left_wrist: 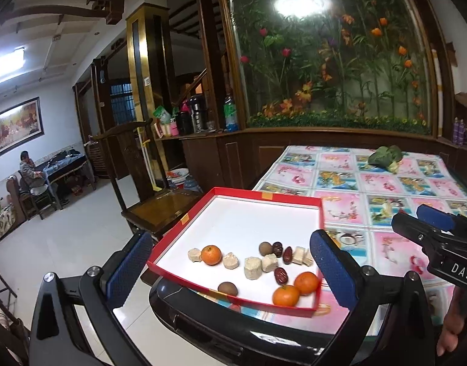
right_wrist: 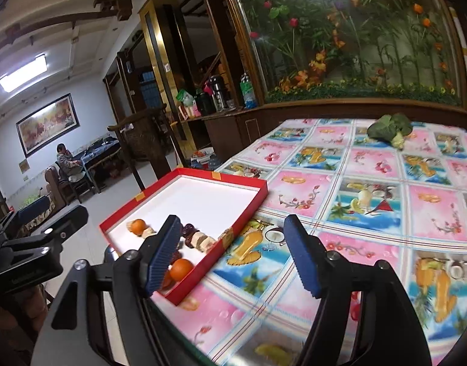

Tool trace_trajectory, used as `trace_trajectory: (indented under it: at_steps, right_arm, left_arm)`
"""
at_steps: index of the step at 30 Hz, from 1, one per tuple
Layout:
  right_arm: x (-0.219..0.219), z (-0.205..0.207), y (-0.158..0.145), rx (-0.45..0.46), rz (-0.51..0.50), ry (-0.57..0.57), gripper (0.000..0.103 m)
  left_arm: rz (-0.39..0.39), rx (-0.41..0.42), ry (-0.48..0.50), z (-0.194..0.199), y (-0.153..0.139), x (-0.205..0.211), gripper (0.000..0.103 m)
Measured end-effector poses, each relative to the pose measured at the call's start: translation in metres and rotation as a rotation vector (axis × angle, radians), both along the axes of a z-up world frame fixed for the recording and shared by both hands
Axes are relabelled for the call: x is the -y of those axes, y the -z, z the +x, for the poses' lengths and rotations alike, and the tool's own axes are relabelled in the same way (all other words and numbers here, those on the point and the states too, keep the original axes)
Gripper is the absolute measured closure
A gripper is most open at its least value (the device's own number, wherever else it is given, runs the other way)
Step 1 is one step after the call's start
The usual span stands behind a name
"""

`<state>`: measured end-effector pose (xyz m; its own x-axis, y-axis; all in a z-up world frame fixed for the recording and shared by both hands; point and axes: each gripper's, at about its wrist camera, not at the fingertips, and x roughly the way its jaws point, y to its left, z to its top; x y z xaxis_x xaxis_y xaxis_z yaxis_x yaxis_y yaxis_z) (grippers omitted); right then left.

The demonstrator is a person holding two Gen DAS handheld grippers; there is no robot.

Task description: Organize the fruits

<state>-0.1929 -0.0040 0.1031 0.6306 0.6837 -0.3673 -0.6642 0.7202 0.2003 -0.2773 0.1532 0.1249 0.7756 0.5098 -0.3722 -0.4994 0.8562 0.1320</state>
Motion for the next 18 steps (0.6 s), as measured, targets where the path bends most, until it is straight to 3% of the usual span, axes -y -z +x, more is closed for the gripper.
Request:
trace_trajectory:
  at_steps: [6, 11, 18]
  right_arm:
    - [0.011, -0.045, -0.026, 0.072, 0.042, 0.013, 0.021]
    - [0.017, -0.075, -0.047, 0.139, 0.107, 0.022, 0.000]
    - [0.005, -0.084, -0.046, 0.117, 0.103, -0.012, 0.000]
  left_arm:
    - [0.015, 0.055, -0.004, -0.028, -0.014, 0.005, 0.000]
    - [0.052, 0.063, -0.014, -0.039, -0.019, 0.006, 0.000]
    - [0.033, 0.052, -0.040, -0.040, -0.015, -0.004, 0.000]
